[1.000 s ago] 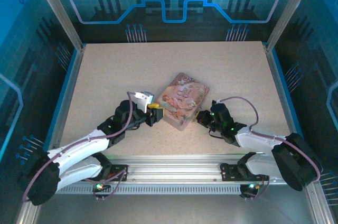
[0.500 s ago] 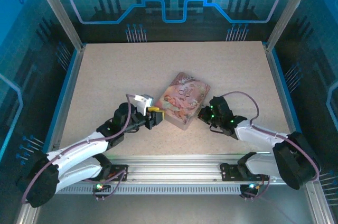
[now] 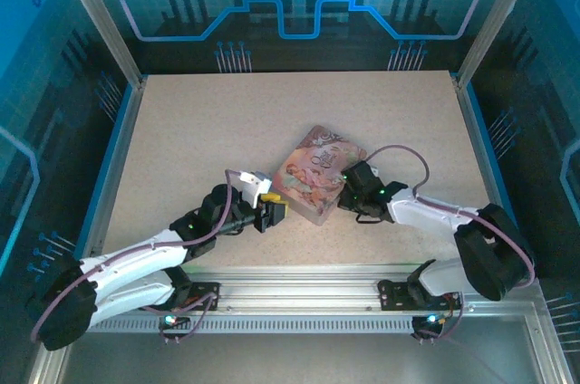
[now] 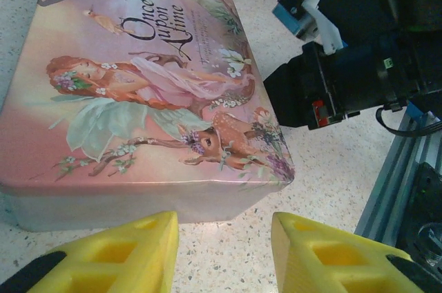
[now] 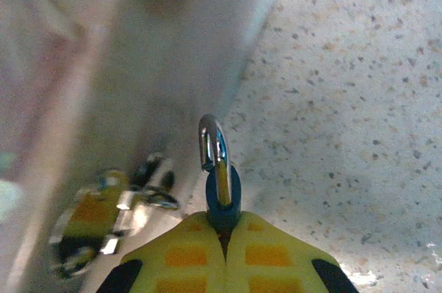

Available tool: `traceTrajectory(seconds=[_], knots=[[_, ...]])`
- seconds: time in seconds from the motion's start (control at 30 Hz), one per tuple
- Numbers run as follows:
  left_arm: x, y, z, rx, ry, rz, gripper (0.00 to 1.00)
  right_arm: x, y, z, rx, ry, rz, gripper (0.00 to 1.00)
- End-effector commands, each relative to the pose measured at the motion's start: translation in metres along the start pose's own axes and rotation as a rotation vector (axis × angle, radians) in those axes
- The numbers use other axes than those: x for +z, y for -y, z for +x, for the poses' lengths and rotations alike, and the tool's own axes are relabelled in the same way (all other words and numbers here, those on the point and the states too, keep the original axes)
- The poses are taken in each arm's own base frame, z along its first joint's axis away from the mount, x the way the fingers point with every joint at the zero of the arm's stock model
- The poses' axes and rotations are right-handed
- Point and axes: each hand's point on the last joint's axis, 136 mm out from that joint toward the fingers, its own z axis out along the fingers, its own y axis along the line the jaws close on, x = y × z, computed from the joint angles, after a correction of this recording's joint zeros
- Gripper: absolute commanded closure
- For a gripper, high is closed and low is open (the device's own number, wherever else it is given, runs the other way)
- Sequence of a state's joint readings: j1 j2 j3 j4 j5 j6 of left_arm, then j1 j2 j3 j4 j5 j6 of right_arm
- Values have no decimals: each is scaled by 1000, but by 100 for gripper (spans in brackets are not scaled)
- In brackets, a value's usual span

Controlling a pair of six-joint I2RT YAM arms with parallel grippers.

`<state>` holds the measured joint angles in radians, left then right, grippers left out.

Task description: Unlock a padlock with a key

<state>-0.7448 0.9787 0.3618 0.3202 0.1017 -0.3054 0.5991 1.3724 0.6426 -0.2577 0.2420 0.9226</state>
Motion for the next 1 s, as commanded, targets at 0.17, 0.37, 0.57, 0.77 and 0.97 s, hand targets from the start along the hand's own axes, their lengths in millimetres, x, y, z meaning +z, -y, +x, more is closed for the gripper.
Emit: traceTrajectory(seconds=[0.17, 0.37, 0.57, 0.77, 0.97], knots=[[-1, 3, -3, 15, 24, 10, 60, 2, -9, -6, 181, 56, -307, 100], [1, 6, 1, 12, 21, 31, 60, -16, 1, -16, 161, 124, -272, 100], [2, 13, 9, 26, 0, 45, 60, -23, 2, -7, 87, 91, -217, 100], [-5, 5, 8, 29, 14, -4, 60, -24, -22, 20, 1, 50, -229, 100], [-20, -8, 4, 33, 39, -94, 60, -29, -80, 23, -114, 59, -320, 100]])
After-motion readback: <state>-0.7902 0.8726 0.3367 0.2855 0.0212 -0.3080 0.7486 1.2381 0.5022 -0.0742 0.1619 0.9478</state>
